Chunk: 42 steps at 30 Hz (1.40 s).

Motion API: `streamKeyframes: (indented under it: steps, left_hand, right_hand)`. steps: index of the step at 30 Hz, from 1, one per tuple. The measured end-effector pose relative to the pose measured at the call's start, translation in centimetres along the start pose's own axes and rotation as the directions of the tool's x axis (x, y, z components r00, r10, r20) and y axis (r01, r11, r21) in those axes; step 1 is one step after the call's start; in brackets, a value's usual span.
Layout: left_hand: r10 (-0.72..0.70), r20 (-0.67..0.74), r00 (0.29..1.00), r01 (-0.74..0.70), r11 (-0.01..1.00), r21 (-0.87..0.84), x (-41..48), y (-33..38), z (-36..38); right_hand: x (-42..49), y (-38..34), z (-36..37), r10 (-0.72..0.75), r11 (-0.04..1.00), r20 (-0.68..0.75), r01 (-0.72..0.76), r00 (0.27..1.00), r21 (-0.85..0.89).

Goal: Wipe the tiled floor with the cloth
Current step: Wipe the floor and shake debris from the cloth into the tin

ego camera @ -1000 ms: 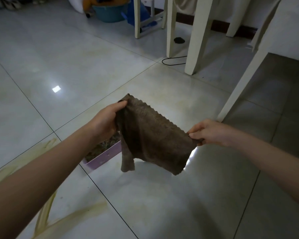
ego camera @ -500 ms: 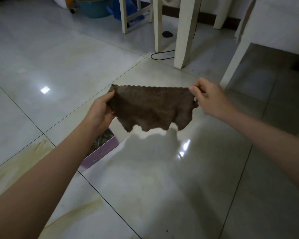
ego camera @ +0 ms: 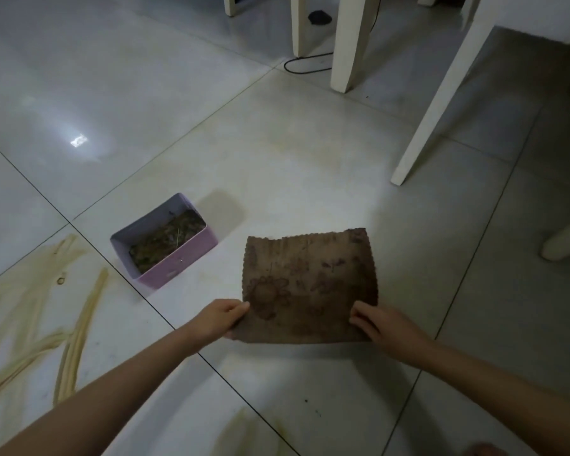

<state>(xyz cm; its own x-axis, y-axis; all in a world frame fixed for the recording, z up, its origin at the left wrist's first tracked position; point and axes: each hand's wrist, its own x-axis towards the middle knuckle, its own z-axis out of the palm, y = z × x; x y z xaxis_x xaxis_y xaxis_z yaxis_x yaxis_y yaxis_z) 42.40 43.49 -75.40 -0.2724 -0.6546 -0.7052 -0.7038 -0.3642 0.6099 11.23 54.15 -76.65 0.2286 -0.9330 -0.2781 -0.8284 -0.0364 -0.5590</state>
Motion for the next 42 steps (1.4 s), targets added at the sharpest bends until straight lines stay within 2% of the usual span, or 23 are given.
streamKeyframes:
  steps: [2,6,8,10,12,14,16,20,23,27,34,37,40,42]
  left_hand:
    - [-0.015,0.022,1.000,0.014,0.999,0.053,0.2,-0.5,0.6]
    - [-0.050,0.017,0.999,0.050,0.999,0.015,1.0,-0.3,0.8]
    - [-0.057,0.000,0.998,0.057,0.998,0.021,1.6,0.2,0.9]
    - [-0.043,-0.057,0.997,0.045,0.999,0.028,2.5,0.8,0.8]
    - [-0.036,-0.142,0.989,0.033,0.999,-0.027,3.6,1.7,0.3]
    - [-0.045,-0.208,0.977,0.022,0.993,-0.114,4.8,2.5,-0.2]
    - [-0.050,-0.267,0.963,0.015,0.991,-0.130,6.0,3.1,-0.5]
    - [-0.004,-0.364,0.931,-0.012,0.999,-0.042,8.5,3.1,-0.7]
    - [-0.005,-0.412,0.911,0.002,1.000,-0.008,10.1,2.9,-0.9]
    - [0.094,-0.502,0.860,-0.030,0.991,0.133,11.4,2.6,-1.1]
    - [0.226,-0.584,0.780,-0.116,0.969,0.220,11.7,2.1,-1.2]
    - [0.255,-0.643,0.722,-0.088,0.956,0.280,11.6,2.0,-1.0]
    - [0.185,-0.634,0.751,-0.003,0.961,0.277,11.6,2.6,-0.6]
    - [0.137,-0.625,0.768,0.050,0.961,0.271,11.1,3.4,-0.3]
  right_hand:
    - [-0.8,0.4,0.7,0.049,0.997,0.047,-0.051,0.998,0.056]
    - [-0.7,0.9,-0.2,0.107,0.977,0.274,-0.153,0.956,0.151]
    - [0.0,1.4,-1.1,0.124,0.981,0.366,-0.168,0.922,0.091]
    - [1.0,1.9,-2.5,0.171,0.981,0.384,-0.192,0.907,0.018]
    - [2.5,2.6,-4.3,0.218,0.971,0.318,-0.238,0.923,0.024]
    - [4.3,3.6,-6.3,0.248,0.957,0.212,-0.273,0.945,0.100]
    - [6.1,4.6,-7.9,0.283,0.932,0.110,-0.300,0.953,0.202]
    - [9.2,6.6,-8.2,0.429,0.853,0.004,-0.407,0.903,0.328]
    - [10.9,7.7,-6.9,0.495,0.845,-0.123,-0.444,0.860,0.298]
    - [12.0,8.3,-5.0,0.465,0.882,-0.285,-0.411,0.838,0.229]
    - [12.0,8.3,-3.8,0.302,0.953,-0.529,-0.234,0.793,0.193]
    - [12.2,8.1,-3.5,0.261,0.965,-0.561,-0.215,0.785,0.149]
    - [12.5,8.1,-3.4,0.313,0.949,-0.461,-0.292,0.830,0.118]
    - [12.4,8.0,-3.7,0.303,0.947,-0.388,-0.322,0.871,0.016]
